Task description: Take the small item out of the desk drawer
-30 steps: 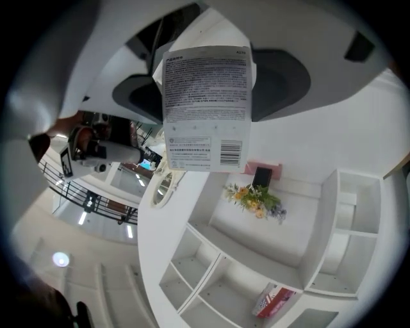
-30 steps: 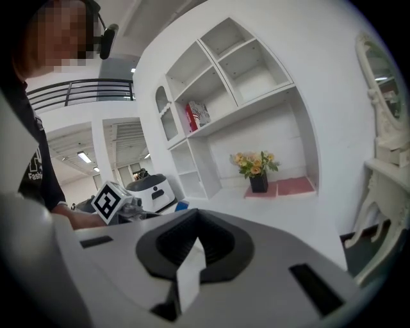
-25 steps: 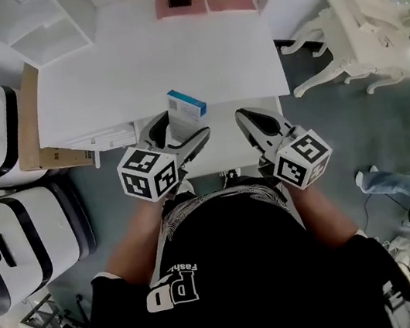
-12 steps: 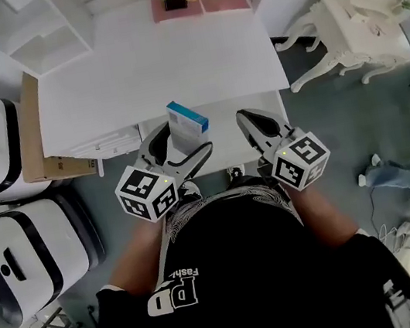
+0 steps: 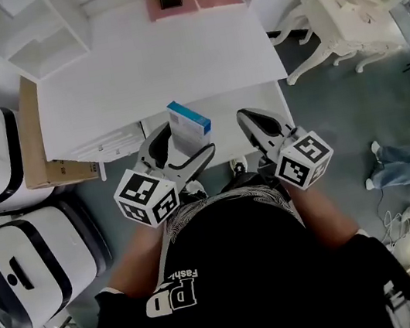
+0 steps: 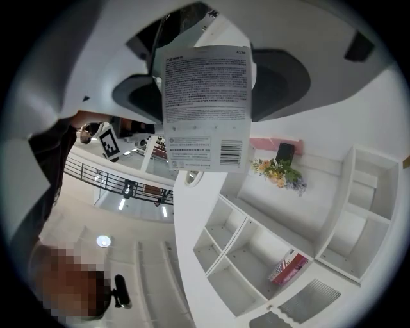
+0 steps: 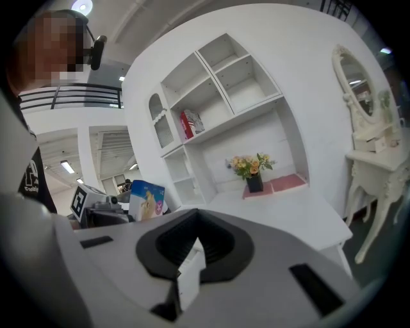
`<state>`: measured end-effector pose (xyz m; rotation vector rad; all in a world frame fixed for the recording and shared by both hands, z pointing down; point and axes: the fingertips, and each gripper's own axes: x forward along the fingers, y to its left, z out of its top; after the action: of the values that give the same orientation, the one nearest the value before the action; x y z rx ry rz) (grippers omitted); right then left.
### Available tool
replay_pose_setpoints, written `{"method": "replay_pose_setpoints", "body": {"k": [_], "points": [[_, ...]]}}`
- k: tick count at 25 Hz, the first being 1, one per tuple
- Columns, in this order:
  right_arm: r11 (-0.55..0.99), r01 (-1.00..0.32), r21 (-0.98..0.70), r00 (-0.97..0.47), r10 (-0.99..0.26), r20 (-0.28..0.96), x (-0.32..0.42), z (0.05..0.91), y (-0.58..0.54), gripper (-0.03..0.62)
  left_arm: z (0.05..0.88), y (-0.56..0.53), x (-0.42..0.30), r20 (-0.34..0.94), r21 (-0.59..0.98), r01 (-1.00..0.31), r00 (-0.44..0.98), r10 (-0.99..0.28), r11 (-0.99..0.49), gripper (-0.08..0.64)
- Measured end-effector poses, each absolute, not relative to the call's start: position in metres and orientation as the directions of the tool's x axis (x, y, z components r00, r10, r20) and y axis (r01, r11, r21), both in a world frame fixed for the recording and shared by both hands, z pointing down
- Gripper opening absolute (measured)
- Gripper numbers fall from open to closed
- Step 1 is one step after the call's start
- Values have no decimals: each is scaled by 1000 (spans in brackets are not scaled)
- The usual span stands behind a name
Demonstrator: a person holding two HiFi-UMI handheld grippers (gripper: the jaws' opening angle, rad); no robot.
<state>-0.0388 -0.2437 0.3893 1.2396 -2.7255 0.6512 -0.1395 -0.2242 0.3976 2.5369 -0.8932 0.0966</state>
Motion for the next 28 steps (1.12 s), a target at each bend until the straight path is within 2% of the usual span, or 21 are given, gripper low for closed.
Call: {"method": "replay_pose_setpoints", "body": {"k": [6,13,28], "points": [[604,-724,-333,-683,-693,229,-43,386,-229,8,395,-220,-145,189,421,-596,795,-576,-684,436],[649,-694,-312,-717,-663,217,-30,377,-223,8,385,-210,-139,174,416,-644,749,-639,-642,436],[749,-562,-352,-826,-528,198,45,383,-133,7,372,-128,-55,158,409,-720,661,-734,-561,436]]}}
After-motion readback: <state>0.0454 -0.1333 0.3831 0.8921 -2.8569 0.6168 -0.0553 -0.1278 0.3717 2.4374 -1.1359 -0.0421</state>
